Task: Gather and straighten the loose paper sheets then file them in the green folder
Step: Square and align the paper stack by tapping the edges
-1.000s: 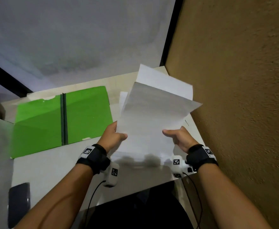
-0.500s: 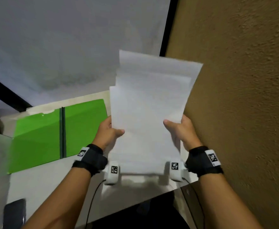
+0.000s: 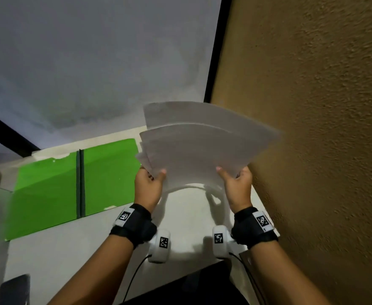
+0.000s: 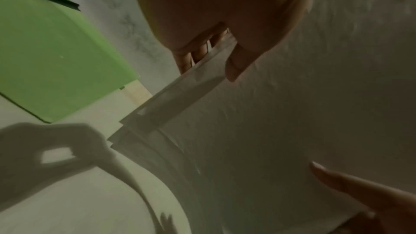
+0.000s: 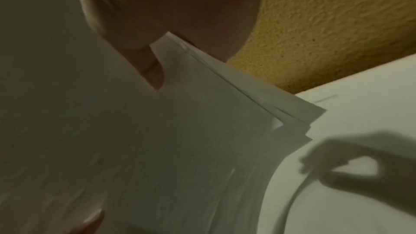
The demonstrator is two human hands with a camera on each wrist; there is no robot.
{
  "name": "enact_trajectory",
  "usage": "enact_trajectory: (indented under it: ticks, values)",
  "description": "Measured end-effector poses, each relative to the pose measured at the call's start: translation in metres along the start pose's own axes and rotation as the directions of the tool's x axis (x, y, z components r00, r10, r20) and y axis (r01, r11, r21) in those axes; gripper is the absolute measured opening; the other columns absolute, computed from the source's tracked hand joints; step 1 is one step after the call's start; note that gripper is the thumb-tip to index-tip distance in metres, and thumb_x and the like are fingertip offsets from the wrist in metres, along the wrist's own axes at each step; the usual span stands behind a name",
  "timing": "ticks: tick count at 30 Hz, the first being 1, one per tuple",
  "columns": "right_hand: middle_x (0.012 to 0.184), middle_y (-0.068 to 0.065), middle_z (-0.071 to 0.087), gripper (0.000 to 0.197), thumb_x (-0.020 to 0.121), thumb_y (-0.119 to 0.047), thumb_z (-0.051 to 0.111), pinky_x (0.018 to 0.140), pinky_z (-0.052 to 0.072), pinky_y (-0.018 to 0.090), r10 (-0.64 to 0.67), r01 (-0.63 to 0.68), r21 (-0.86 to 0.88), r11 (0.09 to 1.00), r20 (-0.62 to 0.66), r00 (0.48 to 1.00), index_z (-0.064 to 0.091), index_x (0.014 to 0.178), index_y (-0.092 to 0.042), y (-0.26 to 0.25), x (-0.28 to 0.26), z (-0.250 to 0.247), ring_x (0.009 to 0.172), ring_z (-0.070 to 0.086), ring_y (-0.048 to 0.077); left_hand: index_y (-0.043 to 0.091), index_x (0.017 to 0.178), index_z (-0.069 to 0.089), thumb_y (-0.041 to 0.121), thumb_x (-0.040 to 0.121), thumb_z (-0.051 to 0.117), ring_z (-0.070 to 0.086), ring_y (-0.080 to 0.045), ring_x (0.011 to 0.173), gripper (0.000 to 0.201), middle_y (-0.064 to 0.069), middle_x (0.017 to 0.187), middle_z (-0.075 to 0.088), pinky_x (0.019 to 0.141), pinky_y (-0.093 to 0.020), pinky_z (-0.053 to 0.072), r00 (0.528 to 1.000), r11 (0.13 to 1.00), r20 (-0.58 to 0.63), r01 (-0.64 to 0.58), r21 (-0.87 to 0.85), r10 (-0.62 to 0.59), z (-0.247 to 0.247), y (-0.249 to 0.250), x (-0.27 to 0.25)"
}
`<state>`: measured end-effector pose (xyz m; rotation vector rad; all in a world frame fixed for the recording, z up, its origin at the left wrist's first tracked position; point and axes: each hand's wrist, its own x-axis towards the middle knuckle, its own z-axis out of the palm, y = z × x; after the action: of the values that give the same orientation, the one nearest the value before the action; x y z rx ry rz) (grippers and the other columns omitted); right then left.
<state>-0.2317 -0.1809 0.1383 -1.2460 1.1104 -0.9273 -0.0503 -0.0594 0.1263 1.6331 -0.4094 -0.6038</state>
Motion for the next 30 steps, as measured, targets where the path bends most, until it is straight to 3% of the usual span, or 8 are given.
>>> enact_trajectory:
  ticks: [5, 9, 13, 16, 22, 24, 27, 30]
  values:
    - [0.098, 0.002, 0.073, 0.041, 0.08, 0.013, 0.07, 0.072, 0.056, 0.021, 0.135, -0.137, 0.072, 0.988, 0.033, 0.99, 0.062, 0.112, -0.013, 0.006, 0.0, -0.001, 0.094, 0.072, 0.014, 0.021, 0.105, 0.061, -0.008, 0.077, 0.076, 0.068, -0.02, 0.104, 0.043, -0.003, 0.108, 0.071, 0.093, -0.036, 0.054, 0.998, 1.0, 0.055, 0.013, 0.001, -0.013, -0.007, -0.008, 0.003]
    - [0.08, -0.009, 0.072, 0.033, 0.084, 0.015, 0.064, 0.054, 0.051, 0.008, 0.168, -0.172, 0.036, 0.984, 0.104, 0.98, 0.067, 0.09, -0.018, 0.006, -0.006, -0.001, 0.068, 0.071, -0.003, 0.016, 0.114, 0.063, -0.012, 0.081, 0.07, 0.07, -0.001, 0.092, 0.044, 0.001, 0.107, 0.072, 0.09, -0.03, 0.054, 0.998, 1.0, 0.061, 0.025, 0.004, -0.025, -0.008, -0.014, 0.002]
    - [0.096, -0.004, 0.072, 0.025, 0.087, 0.001, 0.072, 0.066, 0.053, 0.01, 0.095, -0.095, -0.016, 0.995, 0.025, 0.995, 0.068, 0.098, -0.02, 0.015, -0.007, 0.001, 0.078, 0.069, -0.007, 0.017, 0.106, 0.068, -0.006, 0.083, 0.071, 0.07, -0.012, 0.088, 0.033, -0.001, 0.1, 0.074, 0.087, -0.034, 0.058, 1.0, 1.0, -0.017, -0.003, 0.019, 0.003, -0.005, -0.014, 0.0]
    - [0.094, -0.005, 0.072, 0.026, 0.087, 0.002, 0.073, 0.07, 0.053, 0.01, 0.005, -0.005, -0.008, 1.0, 0.002, 1.0, 0.069, 0.095, -0.022, 0.009, -0.005, 0.002, 0.079, 0.067, -0.011, 0.015, 0.106, 0.067, -0.008, 0.08, 0.073, 0.072, -0.007, 0.085, 0.035, 0.004, 0.098, 0.074, 0.076, -0.021, 0.056, 0.998, 0.997, 0.025, -0.053, -0.055, 0.054, -0.007, -0.003, 0.0]
    - [0.091, 0.001, 0.08, 0.029, 0.081, 0.017, 0.07, 0.071, 0.059, 0.024, 0.046, -0.075, 0.147, 0.986, 0.192, 0.98, 0.071, 0.104, -0.002, -0.031, 0.014, -0.013, 0.081, 0.075, 0.011, -0.001, 0.109, 0.068, -0.009, 0.075, 0.073, 0.071, -0.011, 0.076, 0.036, 0.005, 0.082, 0.078, 0.067, -0.022, 0.056, 0.95, 0.981, 0.278, 0.174, -0.087, -0.143, -0.022, 0.007, 0.016]
    - [0.111, 0.01, 0.077, 0.042, 0.084, 0.016, 0.066, 0.084, 0.061, 0.031, 0.15, -0.223, 0.182, 0.958, 0.346, 0.926, 0.066, 0.121, -0.004, -0.032, 0.021, -0.021, 0.098, 0.075, 0.02, 0.0, 0.113, 0.067, -0.017, 0.081, 0.065, 0.073, -0.013, 0.082, 0.037, 0.001, 0.09, 0.078, 0.069, -0.023, 0.058, 0.925, 0.964, 0.326, 0.241, -0.111, -0.194, -0.024, 0.007, 0.019]
    - [0.118, 0.01, 0.075, 0.041, 0.086, 0.013, 0.063, 0.09, 0.057, 0.032, 0.28, -0.329, 0.02, 0.944, 0.476, 0.834, 0.068, 0.118, -0.011, -0.025, 0.021, -0.026, 0.111, 0.071, 0.023, 0.003, 0.115, 0.068, -0.016, 0.083, 0.064, 0.073, -0.014, 0.086, 0.037, -0.003, 0.097, 0.077, 0.072, -0.022, 0.058, 0.925, 0.959, 0.323, 0.252, -0.126, -0.201, -0.023, 0.005, 0.019]
    - [0.094, -0.007, 0.08, 0.026, 0.086, 0.002, 0.07, 0.079, 0.055, 0.028, 0.21, -0.158, -0.19, 0.969, 0.298, 0.931, 0.074, 0.099, -0.02, -0.011, 0.011, -0.016, 0.089, 0.075, 0.007, 0.002, 0.109, 0.071, -0.009, 0.084, 0.069, 0.07, -0.005, 0.077, 0.028, 0.003, 0.091, 0.074, 0.067, -0.014, 0.055, 0.986, 0.996, 0.147, 0.084, -0.022, -0.08, -0.011, 0.005, 0.013]
